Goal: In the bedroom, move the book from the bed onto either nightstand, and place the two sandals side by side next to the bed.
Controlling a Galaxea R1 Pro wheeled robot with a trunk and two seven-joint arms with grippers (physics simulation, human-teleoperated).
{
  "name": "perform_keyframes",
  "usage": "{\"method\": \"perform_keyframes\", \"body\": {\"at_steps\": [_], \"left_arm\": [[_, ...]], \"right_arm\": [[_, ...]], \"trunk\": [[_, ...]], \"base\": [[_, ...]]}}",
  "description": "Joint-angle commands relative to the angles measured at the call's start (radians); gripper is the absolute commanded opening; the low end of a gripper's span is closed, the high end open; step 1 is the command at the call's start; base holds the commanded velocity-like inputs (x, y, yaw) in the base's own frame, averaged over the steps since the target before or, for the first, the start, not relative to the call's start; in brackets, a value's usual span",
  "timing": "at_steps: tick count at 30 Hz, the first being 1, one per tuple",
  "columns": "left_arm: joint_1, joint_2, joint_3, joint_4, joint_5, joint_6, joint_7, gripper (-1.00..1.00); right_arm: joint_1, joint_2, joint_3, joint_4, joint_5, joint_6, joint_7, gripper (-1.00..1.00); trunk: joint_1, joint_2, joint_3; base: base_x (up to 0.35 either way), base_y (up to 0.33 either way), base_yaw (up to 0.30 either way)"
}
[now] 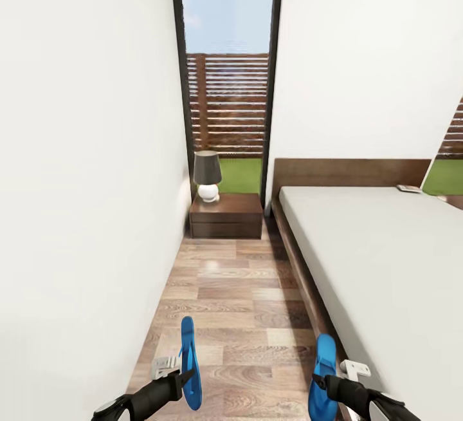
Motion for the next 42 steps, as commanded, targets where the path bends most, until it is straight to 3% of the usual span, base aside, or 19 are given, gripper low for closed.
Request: {"method": "perform_keyframes", "body": {"at_steps": [1,33,42], "left_arm": [[0.0,0.001,-0.004,-0.001,0.011,0.009,-0.001,-1.0],[0.0,0.001,-0.004,-0.001,0.011,0.009,-0.001,-1.0],[0.0,0.001,-0.004,-0.002,0.011,0.009,-0.001,-1.0]], "right_arm": [[0.0,-0.001,0.003,-0.001,-0.009,0.006,0.002,-1.0],[0.0,-0.001,0.004,-0.001,-0.009,0.006,0.002,-1.0],[0.0,-0.001,0.003,-0.001,-0.009,0.006,0.002,-1.0]], "trunk": [[0.0,-0.001,-0.003],[0.0,-0.001,-0.053],[0.0,-0.001,-0.056]], "base": [[0.0,0.0,0.0],[0.0,0.0,-0.063],[0.0,0.0,-0.037]]}}
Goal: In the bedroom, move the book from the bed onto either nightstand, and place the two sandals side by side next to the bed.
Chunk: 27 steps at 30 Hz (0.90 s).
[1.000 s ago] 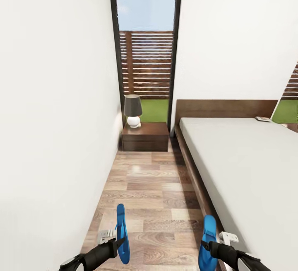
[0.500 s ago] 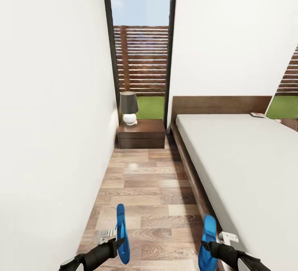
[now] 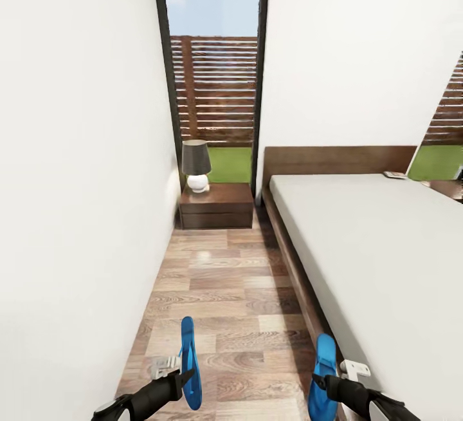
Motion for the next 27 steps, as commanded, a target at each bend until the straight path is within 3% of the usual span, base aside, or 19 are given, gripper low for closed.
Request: {"method": "perform_keyframes", "body": {"at_steps": [1,18,27], "left_arm": [[0.0,0.001,-0.004,-0.001,0.011,0.009,-0.001,-1.0],[0.0,0.001,-0.004,-0.001,0.01,0.009,-0.001,-1.0],[0.0,0.001,-0.004,-0.001,0.01,0.009,-0.001,-1.0]], "right_arm": [[0.0,-0.001,0.004,-0.001,-0.009,0.006,0.002,-1.0],[0.0,-0.001,0.004,-0.001,-0.009,0.006,0.001,-1.0],[0.0,-0.001,0.004,-0.001,-0.009,0.006,0.001,-1.0]], "trunk": [[0.0,-0.001,-0.001],[0.0,-0.001,-0.001],[-0.027,0.048,0.021]], "base": [[0.0,0.0,-0.188],[0.0,0.0,-0.28],[0.0,0.0,-0.036]]}}
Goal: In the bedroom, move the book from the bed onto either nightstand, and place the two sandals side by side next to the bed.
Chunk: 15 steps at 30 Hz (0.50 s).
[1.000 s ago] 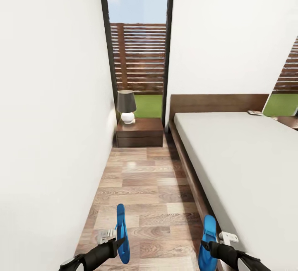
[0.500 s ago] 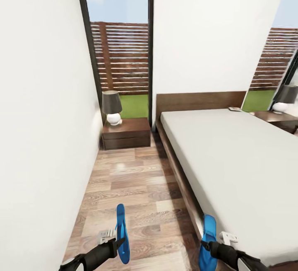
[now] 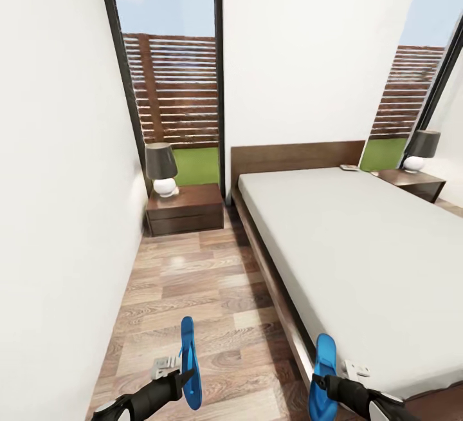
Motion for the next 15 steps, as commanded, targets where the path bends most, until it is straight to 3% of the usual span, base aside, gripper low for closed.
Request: {"method": "perform_keyframes", "body": {"at_steps": [1,15], "left_arm": [[0.0,0.001,-0.004,-0.001,0.01,0.009,-0.001,-1.0],[0.0,0.001,-0.004,-0.001,0.01,0.009,-0.001,-1.0]], "right_arm": [[0.0,-0.001,0.004,-0.001,-0.009,0.006,0.002,-1.0],[0.0,-0.001,0.004,-0.001,-0.009,0.006,0.002,-1.0]], "trunk": [[-0.004,0.007,0.002],[-0.058,0.105,0.046]], "base": [[0.0,0.0,-0.001],[0.0,0.0,0.0]]}}
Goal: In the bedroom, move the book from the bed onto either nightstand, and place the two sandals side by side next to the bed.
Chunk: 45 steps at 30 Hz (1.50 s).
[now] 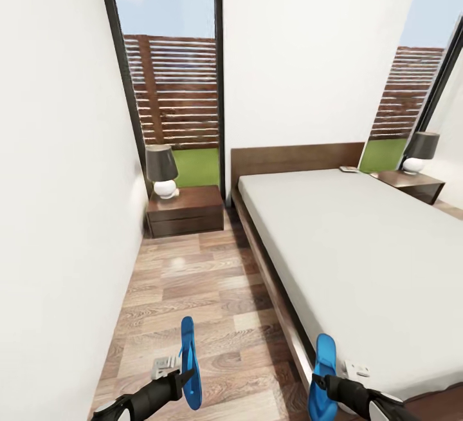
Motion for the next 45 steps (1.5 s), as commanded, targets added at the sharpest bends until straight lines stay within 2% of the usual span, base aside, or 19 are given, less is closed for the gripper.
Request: {"method": "perform_keyframes", "body": {"at_steps": [1,33,37,39,41,43,45], "left_arm": [[0.0,0.001,-0.004,-0.001,0.01,0.009,-0.001,-1.0],[0.0,0.001,-0.004,-0.001,0.01,0.009,-0.001,-1.0],[0.0,0.001,-0.004,-0.001,0.011,0.009,-0.003,-1.0],[0.0,0.004,-0.003,-0.005,0.013,0.01,-0.034,-1.0],[0.0,0.004,-0.003,-0.007,0.013,0.01,-0.076,-1.0],[0.0,0.005,-0.001,-0.011,0.013,0.012,-0.154,-1.0],[0.0,0.008,0.001,-0.014,0.013,0.014,-0.196,-1.0]], "right_arm": [[0.0,-0.001,0.004,-0.001,-0.009,0.006,0.002,-1.0],[0.0,-0.001,0.004,-0.001,-0.009,0.006,0.002,-1.0],[0.0,-0.001,0.004,-0.001,-0.009,0.006,0.003,-1.0],[0.0,-0.002,0.003,-0.004,-0.009,0.008,0.009,-1.0],[0.0,-0.006,0.003,-0.007,-0.011,0.009,0.049,-1.0],[0.0,-0.01,0.003,-0.006,-0.016,0.017,0.205,-1.0],[0.0,-0.011,0.003,-0.005,-0.017,0.021,0.299,-1.0]], "trunk": [[-0.004,0.007,0.002],[-0.127,0.231,0.102],[-0.127,0.231,0.102],[-0.127,0.231,0.102],[-0.127,0.231,0.102],[-0.127,0.231,0.102],[-0.127,0.231,0.102]], "base": [[0.0,0.0,0.0],[0.0,0.0,0.0],[0.0,0.0,0.0],[0.0,0.0,0.0],[0.0,0.0,0.0],[0.0,0.0,0.0],[0.0,0.0,0.0]]}}
